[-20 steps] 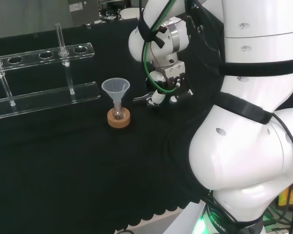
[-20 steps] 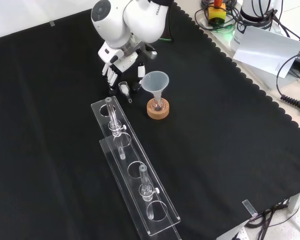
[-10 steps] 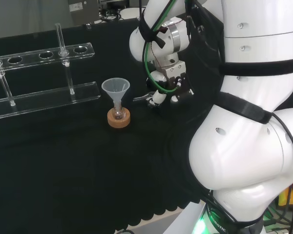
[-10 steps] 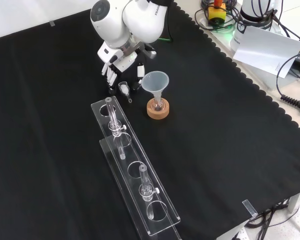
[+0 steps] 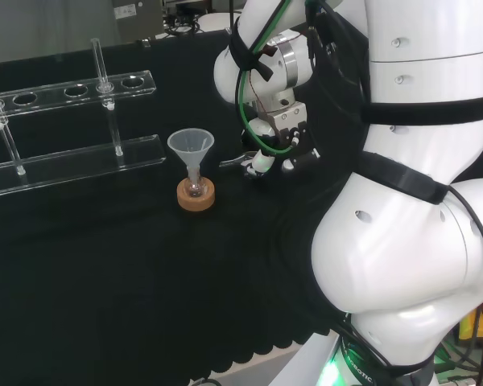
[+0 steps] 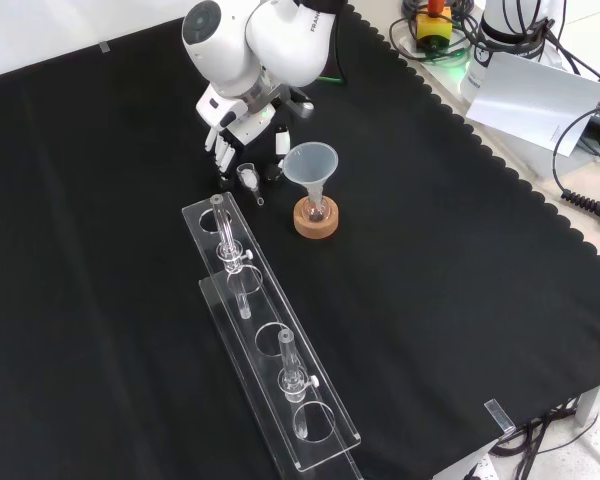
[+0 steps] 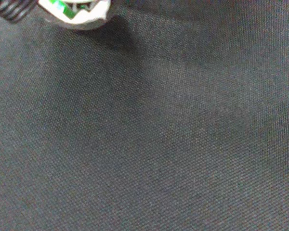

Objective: Pick up the weighing funnel.

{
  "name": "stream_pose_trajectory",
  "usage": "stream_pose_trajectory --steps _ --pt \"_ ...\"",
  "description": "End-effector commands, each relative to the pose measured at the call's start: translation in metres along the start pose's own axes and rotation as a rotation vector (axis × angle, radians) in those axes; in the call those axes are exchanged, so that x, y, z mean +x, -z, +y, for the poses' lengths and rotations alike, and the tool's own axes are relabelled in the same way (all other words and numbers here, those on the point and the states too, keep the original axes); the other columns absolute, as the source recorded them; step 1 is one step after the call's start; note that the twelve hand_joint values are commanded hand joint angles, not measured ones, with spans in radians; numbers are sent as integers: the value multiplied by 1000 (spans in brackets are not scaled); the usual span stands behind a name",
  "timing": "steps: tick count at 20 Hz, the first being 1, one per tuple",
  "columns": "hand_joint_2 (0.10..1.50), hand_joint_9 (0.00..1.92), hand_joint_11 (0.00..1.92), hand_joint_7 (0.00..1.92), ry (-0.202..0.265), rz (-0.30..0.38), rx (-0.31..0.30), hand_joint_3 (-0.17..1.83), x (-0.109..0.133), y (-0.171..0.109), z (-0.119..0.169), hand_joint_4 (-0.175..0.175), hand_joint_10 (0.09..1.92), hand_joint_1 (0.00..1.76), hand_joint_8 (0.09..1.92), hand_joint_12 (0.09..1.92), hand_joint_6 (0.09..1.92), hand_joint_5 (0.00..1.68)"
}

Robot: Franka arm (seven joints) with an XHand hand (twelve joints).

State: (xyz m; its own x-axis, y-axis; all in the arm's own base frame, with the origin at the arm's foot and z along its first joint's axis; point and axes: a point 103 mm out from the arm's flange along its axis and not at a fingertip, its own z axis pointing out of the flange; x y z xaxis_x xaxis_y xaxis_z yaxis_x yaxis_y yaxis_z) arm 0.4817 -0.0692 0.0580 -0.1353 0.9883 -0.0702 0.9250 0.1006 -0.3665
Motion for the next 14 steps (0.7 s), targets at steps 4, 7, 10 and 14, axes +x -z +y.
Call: stream_pose_trajectory --steps 4,7,10,14 --pt "676 862 577 670 7 7 6 602 4 0 5 -55 513 842 729 1244 562 536" --pt "678 863 578 671 6 4 5 602 6 -1 6 -55 512 839 729 1243 568 539" --pt "682 869 581 679 5 4 10 603 5 -1 7 -55 513 834 732 1242 577 551" --pt "694 890 593 703 3 -6 10 603 5 -1 7 -52 509 833 727 1235 612 583"
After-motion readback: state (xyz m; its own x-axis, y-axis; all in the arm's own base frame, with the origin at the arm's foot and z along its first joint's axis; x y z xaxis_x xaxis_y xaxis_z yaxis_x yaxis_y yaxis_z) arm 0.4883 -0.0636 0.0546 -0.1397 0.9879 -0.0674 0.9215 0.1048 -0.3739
